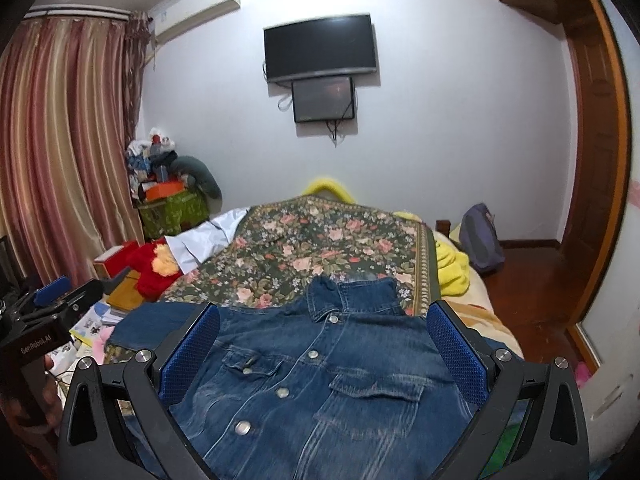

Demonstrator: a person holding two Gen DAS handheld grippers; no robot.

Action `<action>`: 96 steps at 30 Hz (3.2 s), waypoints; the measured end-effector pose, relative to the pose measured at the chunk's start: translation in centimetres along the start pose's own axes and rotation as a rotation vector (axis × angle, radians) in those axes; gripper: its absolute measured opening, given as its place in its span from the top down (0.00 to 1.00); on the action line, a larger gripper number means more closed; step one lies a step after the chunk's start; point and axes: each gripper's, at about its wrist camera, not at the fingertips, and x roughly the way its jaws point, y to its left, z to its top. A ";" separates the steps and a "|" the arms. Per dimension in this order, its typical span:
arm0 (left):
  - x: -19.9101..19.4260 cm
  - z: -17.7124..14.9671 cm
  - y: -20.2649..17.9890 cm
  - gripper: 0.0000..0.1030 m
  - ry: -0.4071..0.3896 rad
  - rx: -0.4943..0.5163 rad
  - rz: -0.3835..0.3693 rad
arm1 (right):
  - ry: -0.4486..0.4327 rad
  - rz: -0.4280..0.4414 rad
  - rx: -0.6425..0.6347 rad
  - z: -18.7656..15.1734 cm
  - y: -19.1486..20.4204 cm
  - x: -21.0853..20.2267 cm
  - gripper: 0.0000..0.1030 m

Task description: Fold large clothes

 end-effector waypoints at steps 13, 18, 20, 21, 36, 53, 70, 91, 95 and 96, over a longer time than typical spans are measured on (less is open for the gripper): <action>17.3 -6.4 13.5 0.00 0.456 -0.258 0.100 | 0.378 0.056 0.046 -0.4 -1.4 21.6 0.00; 19.3 -10.6 17.9 0.00 0.570 -0.470 0.050 | 0.568 0.090 0.010 -3.1 -0.4 29.0 0.00; 19.5 -11.6 19.0 0.00 0.577 -0.523 0.046 | 0.639 0.103 -0.007 -4.1 0.3 31.4 0.00; 19.8 -12.0 19.7 0.00 0.582 -0.554 0.038 | 0.678 0.120 -0.015 -4.7 0.8 32.7 0.00; 23.4 -8.9 22.6 0.58 0.479 -0.388 0.328 | 0.883 0.131 -0.246 -10.5 6.6 39.8 0.00; 20.1 3.9 2.5 0.91 0.185 0.194 0.065 | 0.730 0.118 -0.218 -5.9 3.9 33.5 0.00; 28.4 -8.1 -4.8 0.37 0.759 0.166 -0.253 | 0.620 0.009 -0.236 -4.8 -3.2 25.0 0.00; 34.7 -8.5 11.8 0.54 0.739 -0.499 -0.181 | 0.688 0.070 -0.110 -5.8 -2.1 30.3 0.00; 34.4 -7.9 10.1 0.74 0.690 -0.359 -0.074 | 0.693 0.068 -0.112 -6.0 -1.9 30.9 0.00; 33.8 -7.4 9.4 0.78 0.663 -0.300 -0.045 | 0.694 0.063 -0.112 -6.0 -2.0 31.0 0.00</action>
